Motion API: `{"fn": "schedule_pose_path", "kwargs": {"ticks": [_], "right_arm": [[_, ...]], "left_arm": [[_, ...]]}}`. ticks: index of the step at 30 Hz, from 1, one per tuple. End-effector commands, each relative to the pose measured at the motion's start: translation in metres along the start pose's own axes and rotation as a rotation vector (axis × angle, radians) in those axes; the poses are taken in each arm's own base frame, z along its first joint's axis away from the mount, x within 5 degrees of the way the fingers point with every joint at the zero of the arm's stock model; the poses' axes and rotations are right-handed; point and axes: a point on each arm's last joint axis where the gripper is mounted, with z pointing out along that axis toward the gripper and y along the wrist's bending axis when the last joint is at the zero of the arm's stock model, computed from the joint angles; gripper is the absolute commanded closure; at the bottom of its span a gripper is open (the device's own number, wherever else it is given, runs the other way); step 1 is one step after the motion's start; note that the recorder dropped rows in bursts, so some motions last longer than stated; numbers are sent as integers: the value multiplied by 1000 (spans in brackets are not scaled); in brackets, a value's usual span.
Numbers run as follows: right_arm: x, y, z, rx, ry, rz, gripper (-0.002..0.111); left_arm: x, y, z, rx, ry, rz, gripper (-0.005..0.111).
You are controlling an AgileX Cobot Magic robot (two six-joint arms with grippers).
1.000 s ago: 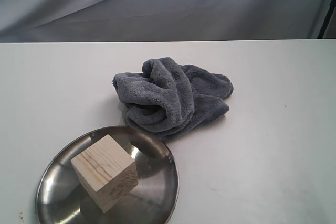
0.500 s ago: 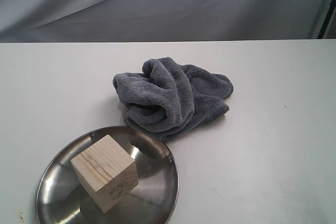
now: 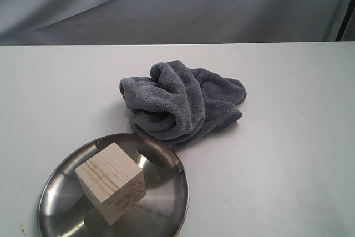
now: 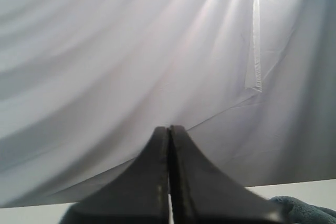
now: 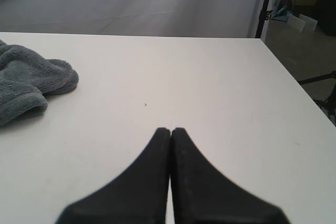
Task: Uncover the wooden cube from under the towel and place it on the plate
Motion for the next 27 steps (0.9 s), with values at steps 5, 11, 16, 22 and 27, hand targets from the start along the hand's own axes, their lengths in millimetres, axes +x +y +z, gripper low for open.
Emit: {"fn": "schedule_pose_path", "kwargs": {"ticks": [5, 11, 16, 22, 27], "right_arm": [[-1, 0, 0, -6, -16, -2, 108], [-1, 0, 0, -6, -16, -2, 108], [-1, 0, 0, -6, -16, -2, 108], [-1, 0, 0, -6, -16, -2, 108], [-1, 0, 0, -6, -16, -2, 108]], "left_arm": [[29, -5, 5, -19, 14, -18, 107], [51, -1, 6, -92, 80, 6, 107], [62, 1, 6, -131, 122, 8, 107], [72, 4, 5, -174, 187, -39, 107], [77, 5, 5, -177, 204, -45, 107]]}}
